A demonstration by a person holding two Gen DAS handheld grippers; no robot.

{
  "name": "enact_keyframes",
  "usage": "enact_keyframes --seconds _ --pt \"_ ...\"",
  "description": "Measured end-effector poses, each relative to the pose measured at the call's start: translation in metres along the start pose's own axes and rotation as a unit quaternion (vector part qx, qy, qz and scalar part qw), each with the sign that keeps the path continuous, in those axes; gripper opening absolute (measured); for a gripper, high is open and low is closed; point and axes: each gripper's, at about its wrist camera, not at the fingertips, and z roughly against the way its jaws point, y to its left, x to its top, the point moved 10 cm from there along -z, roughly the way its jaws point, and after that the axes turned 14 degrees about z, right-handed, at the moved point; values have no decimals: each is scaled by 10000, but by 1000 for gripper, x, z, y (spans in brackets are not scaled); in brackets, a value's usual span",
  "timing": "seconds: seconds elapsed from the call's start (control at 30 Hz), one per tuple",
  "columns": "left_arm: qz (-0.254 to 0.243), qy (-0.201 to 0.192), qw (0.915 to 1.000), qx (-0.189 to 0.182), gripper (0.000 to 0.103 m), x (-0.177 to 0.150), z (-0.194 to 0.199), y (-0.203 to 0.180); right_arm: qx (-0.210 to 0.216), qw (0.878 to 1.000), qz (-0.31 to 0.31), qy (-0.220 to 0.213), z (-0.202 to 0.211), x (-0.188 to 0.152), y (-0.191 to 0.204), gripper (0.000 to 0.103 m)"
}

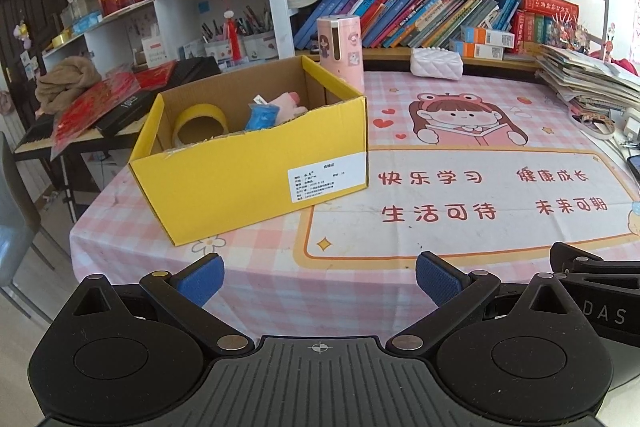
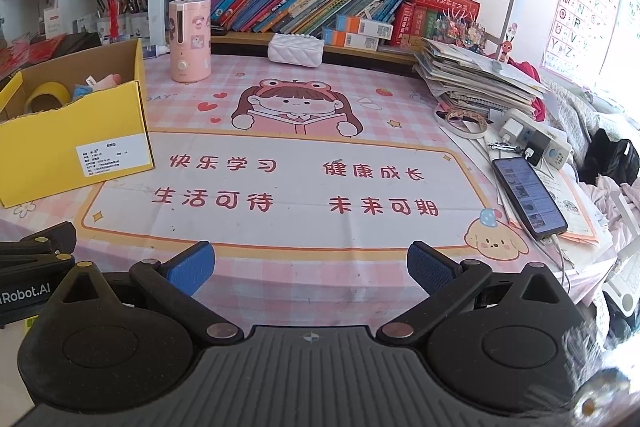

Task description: Organize objects

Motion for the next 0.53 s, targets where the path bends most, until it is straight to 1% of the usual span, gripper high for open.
enact_keyframes --seconds 0.53 --pt "56 40 10000 -26 103 -3 2 -2 -1 10000 -2 -2 0 -1 0 103"
